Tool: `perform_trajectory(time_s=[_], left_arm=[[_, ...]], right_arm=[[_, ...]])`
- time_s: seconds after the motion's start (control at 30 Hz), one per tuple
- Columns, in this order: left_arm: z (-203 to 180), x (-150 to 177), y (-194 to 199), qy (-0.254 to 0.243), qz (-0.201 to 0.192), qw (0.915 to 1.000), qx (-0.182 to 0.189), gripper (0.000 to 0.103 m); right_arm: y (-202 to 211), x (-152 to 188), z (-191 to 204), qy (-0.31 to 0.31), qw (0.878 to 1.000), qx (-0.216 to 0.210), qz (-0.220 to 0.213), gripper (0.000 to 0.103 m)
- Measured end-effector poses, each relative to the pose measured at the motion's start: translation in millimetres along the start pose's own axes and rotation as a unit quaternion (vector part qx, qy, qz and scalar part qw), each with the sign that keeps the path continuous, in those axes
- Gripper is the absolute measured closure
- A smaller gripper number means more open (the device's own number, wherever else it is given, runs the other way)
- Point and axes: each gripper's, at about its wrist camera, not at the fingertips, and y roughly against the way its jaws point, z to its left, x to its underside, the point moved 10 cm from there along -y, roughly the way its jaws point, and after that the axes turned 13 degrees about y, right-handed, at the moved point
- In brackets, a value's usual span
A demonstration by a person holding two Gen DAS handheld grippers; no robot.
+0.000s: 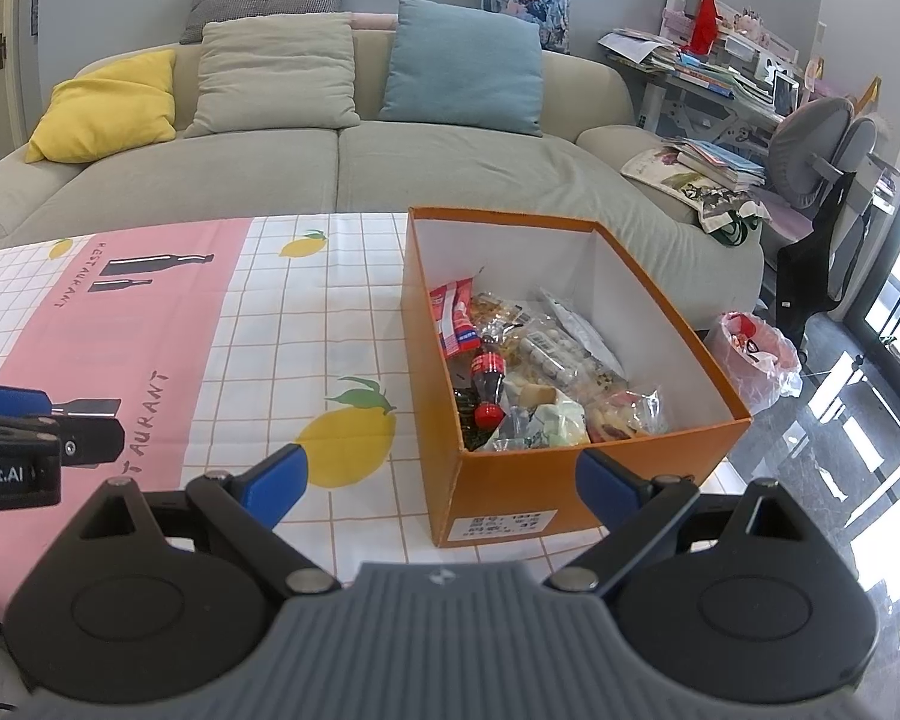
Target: Organize snacks
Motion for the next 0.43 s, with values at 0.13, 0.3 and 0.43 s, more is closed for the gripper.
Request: perform_trajectory(time_s=[0.13, 0.3, 0.43], left_arm=[[0.7, -1.0, 0.5, -0.003, -0.003, 1.0000, -0.002, 0.036], [1.7, -1.7, 0.9, -0.002, -0.006, 1.0000, -0.001, 0.036], [1.9, -2.8, 1.9, -0.004, -0.010, 0.9999, -0.002, 0.036]], right_arm=[[0.0, 0.0, 0.1, 0.000, 1.000, 0.000, 0.000, 0.009], [0.5, -0.7, 0.3, 0.002, 1.000, -0.001, -0.001, 0.009], [0.7, -1.0, -0.2, 0.003, 1.000, -0.002, 0.000, 0.009]])
